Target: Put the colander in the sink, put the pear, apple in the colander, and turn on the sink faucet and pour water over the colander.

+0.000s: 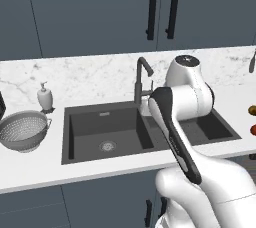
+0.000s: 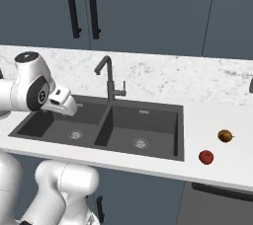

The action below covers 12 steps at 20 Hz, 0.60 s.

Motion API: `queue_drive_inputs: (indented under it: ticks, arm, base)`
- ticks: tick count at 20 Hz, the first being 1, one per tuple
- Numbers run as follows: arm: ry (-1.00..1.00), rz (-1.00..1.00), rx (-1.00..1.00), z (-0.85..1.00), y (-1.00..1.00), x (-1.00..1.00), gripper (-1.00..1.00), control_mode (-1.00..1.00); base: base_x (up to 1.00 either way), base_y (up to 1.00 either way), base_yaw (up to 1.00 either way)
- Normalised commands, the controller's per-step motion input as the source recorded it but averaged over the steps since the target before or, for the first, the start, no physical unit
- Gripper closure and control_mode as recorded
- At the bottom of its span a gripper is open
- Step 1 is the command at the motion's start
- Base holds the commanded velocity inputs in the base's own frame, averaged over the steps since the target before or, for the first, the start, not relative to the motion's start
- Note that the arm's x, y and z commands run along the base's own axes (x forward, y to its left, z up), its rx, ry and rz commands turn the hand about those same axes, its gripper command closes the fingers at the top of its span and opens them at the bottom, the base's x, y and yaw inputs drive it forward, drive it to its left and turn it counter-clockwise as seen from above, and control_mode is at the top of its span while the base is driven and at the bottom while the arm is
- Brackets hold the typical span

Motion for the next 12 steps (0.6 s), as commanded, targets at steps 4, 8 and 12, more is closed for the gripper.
queue_drive_inputs:
  ticks: [4, 8, 12]
  arm:
    - [0.0, -0.26, 0.15, -0.44, 0.92, -0.09, -1.0, -1.0]
    - [0.0, -0.22, 0.01, -0.16, 1.0, 0.13, -1.0, -1.0]
    - [0.0, -0.1, 0.0, -0.11, 1.0, 0.28, -1.0, -1.0]
  base:
    - [0.0, 0.0, 0.0]
    - [0.0, 0.0, 0.0]
    - [0.0, 0.0, 0.0]
